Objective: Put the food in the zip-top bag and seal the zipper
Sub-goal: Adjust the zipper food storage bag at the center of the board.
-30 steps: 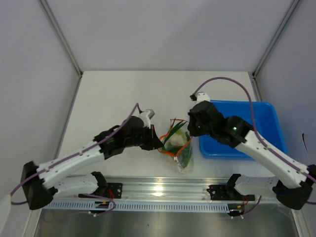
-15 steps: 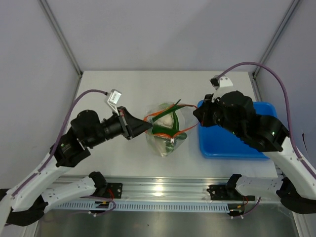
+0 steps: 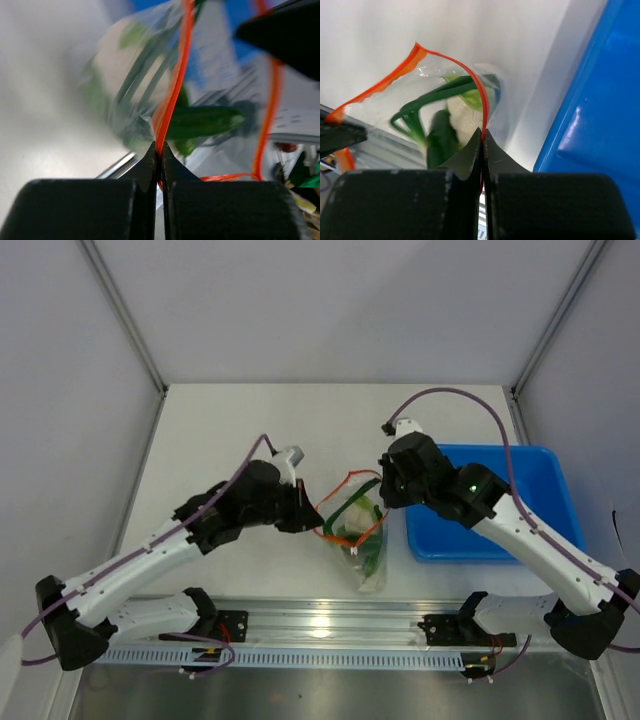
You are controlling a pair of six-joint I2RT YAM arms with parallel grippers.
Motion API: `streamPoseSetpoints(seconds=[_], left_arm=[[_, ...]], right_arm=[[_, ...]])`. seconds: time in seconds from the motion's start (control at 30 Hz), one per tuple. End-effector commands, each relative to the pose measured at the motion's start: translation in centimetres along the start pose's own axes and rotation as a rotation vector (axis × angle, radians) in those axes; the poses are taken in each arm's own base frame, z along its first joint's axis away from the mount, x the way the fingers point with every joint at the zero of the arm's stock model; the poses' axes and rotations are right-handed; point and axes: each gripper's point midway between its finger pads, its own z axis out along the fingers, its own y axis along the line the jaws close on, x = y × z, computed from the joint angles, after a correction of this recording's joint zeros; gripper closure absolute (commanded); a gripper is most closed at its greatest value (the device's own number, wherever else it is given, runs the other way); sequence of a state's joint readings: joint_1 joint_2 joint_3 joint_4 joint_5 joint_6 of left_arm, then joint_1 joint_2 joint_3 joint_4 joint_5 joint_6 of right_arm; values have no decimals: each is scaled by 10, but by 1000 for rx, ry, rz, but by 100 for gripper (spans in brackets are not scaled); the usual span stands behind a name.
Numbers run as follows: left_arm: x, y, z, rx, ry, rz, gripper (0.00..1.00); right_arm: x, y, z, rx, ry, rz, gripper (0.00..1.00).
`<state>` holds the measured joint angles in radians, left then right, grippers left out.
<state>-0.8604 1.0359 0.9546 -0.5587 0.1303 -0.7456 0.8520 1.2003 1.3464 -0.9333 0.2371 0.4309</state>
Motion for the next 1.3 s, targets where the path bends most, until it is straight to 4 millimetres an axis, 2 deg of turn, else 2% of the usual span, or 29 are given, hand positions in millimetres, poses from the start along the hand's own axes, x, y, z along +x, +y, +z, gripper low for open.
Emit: streamPoseSetpoints(seconds=[0.0, 0.07, 0.13, 0.17, 0.2, 0.27, 0.3, 0.37, 0.4, 0.5, 0.57, 0.6, 0.67, 0.7, 0.8, 0.9, 1.03, 1.1, 1.13, 1.2, 1.23, 1.27], left_arm=[[-69, -74, -83, 209, -245, 85, 99], [-70, -79, -99, 240, -267, 77, 99], [-62, -73, -97, 233, -254, 65, 99], [-60, -71, -99, 238, -259, 56, 100], [-47, -56, -83, 203, -222, 46, 100], [-40, -47, -71, 179, -204, 24, 99], [-23, -29, -52, 138, -152, 8, 99], [-17, -25, -39, 145, -138, -17, 100], [-4, -12, -26, 122, -101, -33, 100], [3, -17, -17, 159, -73, -63, 99], [1, -28, -17, 210, -73, -78, 100], [-4, -36, -20, 231, -80, -77, 100], [-4, -39, -18, 229, -64, -74, 99], [-12, -50, -24, 249, -79, -62, 100], [-19, -56, -29, 258, -101, -48, 99], [-20, -53, -25, 240, -98, -42, 100], [-11, -47, -12, 231, -68, -72, 99], [-9, -40, -7, 211, -72, -88, 99], [-9, -38, -7, 204, -78, -94, 99], [-10, -38, -9, 204, -89, -100, 100], [-12, -36, -9, 195, -99, -100, 99], [-12, -35, -11, 190, -105, -102, 99]], right_arm=[[-65, 14, -60, -78, -218, 20, 100], [-72, 16, -79, -104, -251, 33, 100], [-70, 15, -89, -125, -260, 55, 100], [-65, 15, -87, -126, -250, 59, 100], [-63, 15, -86, -127, -246, 70, 100], [-57, 13, -82, -123, -241, 71, 100], [-50, 10, -73, -108, -224, 68, 100], [-43, 8, -60, -94, -207, 51, 100], [-42, 8, -56, -90, -200, 44, 100], [-36, 18, -40, -127, -166, 25, 100], [-35, 34, -32, -195, -147, 13, 100], [-31, 38, -21, -194, -117, 9, 100], [-28, 52, -14, -227, -96, 2, 100], [-25, 59, -7, -231, -76, -4, 100], [-25, 81, -8, -280, -78, -24, 100], [-19, 100, 0, -336, -47, -32, 99], [-8, 111, 14, -353, -6, -47, 94], [-5, 114, 15, -358, 1, -55, 91], [-6, 115, 14, -361, -2, -57, 83], [-8, 117, 11, -369, -10, -65, 75], [-10, 117, 8, -369, -20, -68, 64], [-12, 117, 4, -371, -32, -71, 60]])
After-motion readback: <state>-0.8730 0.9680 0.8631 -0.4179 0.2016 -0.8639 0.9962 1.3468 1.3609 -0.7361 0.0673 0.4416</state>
